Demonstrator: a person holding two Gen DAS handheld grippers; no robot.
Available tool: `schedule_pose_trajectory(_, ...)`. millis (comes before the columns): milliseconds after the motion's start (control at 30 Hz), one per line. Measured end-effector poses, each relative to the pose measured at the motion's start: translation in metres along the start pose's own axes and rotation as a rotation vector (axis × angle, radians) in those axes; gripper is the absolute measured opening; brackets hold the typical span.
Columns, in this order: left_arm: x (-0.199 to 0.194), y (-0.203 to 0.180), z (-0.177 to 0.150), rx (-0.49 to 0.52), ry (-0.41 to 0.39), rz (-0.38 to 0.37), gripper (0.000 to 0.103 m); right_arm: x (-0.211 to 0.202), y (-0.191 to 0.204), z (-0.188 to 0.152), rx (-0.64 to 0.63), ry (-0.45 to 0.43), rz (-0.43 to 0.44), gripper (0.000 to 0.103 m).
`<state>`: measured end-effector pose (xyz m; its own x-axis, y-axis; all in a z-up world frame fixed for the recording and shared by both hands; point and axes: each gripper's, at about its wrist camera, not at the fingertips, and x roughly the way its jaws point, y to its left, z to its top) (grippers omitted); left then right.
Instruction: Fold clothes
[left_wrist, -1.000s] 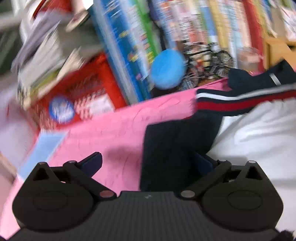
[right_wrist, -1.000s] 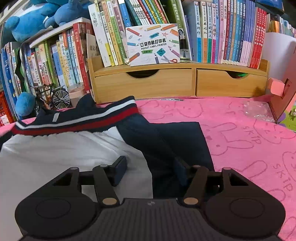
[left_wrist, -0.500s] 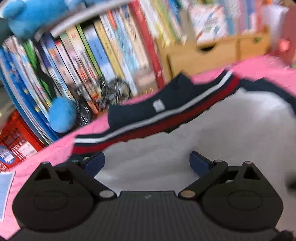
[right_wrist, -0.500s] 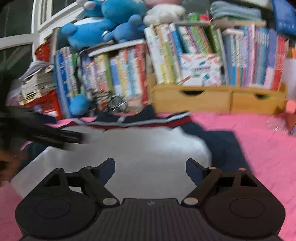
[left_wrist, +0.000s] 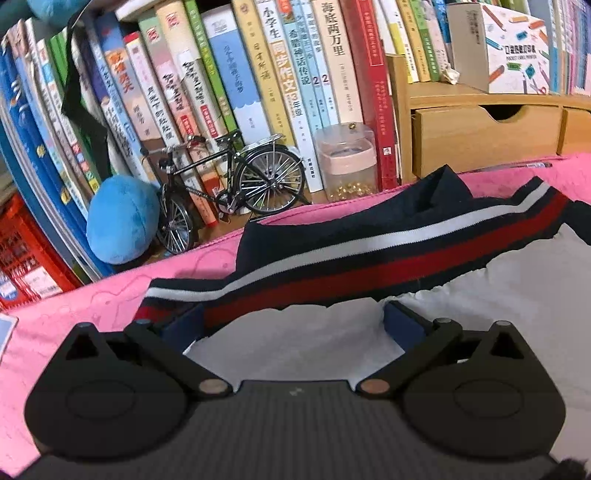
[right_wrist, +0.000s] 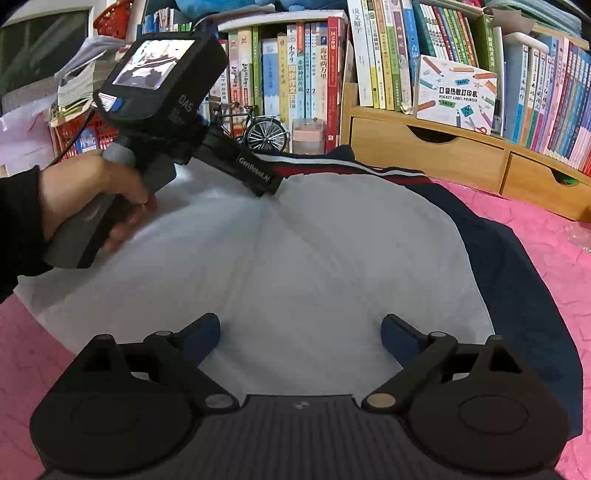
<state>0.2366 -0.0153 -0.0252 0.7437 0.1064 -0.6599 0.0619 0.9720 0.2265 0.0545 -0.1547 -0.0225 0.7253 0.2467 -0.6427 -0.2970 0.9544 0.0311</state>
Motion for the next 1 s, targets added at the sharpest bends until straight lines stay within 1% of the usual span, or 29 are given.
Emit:
schedule_pose_trajectory(67, 0.0, 0.0, -0.003, 0.003, -0.015, 0.007, 0.103, -0.001, 0.0, 0.0, 0.002, 0.002, 0.002, 0.097)
schedule_pose_trajectory(167, -0.001, 0.001, -0.009, -0.022, -0.037, 0.007, 0.103, -0.003, -0.001, -0.002, 0.008, -0.004, 0.008, 0.098)
schedule_pose_trajectory(267, -0.002, 0.004, -0.013, -0.057, -0.053, -0.011, 0.103, -0.008, -0.004, -0.002, 0.016, -0.026, 0.019, 0.096)
schedule_pose_trajectory(367, -0.001, 0.007, -0.012, -0.076, -0.051, -0.027, 0.103, -0.015, -0.002, 0.003, 0.014, -0.046, 0.037, 0.096)
schedule_pose_trajectory(467, 0.0, 0.008, -0.012, -0.081, -0.05, -0.034, 0.103, -0.012, 0.01, 0.009, -0.04, -0.022, 0.048, 0.096)
schedule_pose_trajectory(533, 0.0, 0.008, -0.013, -0.082, -0.052, -0.038, 0.103, -0.005, 0.018, 0.006, -0.081, 0.005, 0.026, 0.097)
schedule_pose_trajectory(567, 0.0, 0.009, -0.013, -0.082, -0.052, -0.041, 0.103, -0.003, 0.016, 0.005, -0.071, 0.005, 0.03, 0.098)
schedule_pose_trajectory(600, 0.0, 0.009, -0.013, -0.083, -0.052, -0.044, 0.103, -0.001, 0.008, 0.003, -0.026, 0.015, 0.054, 0.099)
schedule_pose_trajectory(633, 0.001, 0.01, -0.013, -0.084, -0.052, -0.047, 0.103, 0.0, 0.001, 0.001, -0.009, 0.011, 0.074, 0.099)
schedule_pose_trajectory(767, 0.002, 0.011, -0.01, -0.081, -0.04, -0.063, 0.103, -0.002, -0.001, -0.003, -0.021, 0.008, 0.072, 0.1)
schedule_pose_trajectory(867, -0.025, 0.02, -0.011, -0.098, -0.064, -0.091, 0.103, 0.0, -0.002, -0.005, -0.017, 0.009, 0.074, 0.1)
schedule_pose_trajectory(900, -0.035, 0.023, -0.011, -0.104, -0.072, -0.1, 0.096, 0.001, -0.002, -0.005, -0.017, 0.009, 0.073, 0.101)
schedule_pose_trajectory(933, -0.044, 0.026, -0.011, -0.11, -0.08, -0.11, 0.093, 0.002, -0.002, -0.005, -0.017, 0.009, 0.072, 0.101)
schedule_pose_trajectory(1000, -0.063, 0.033, -0.012, -0.122, -0.096, -0.129, 0.093, 0.004, -0.002, -0.005, -0.013, 0.01, 0.072, 0.103)
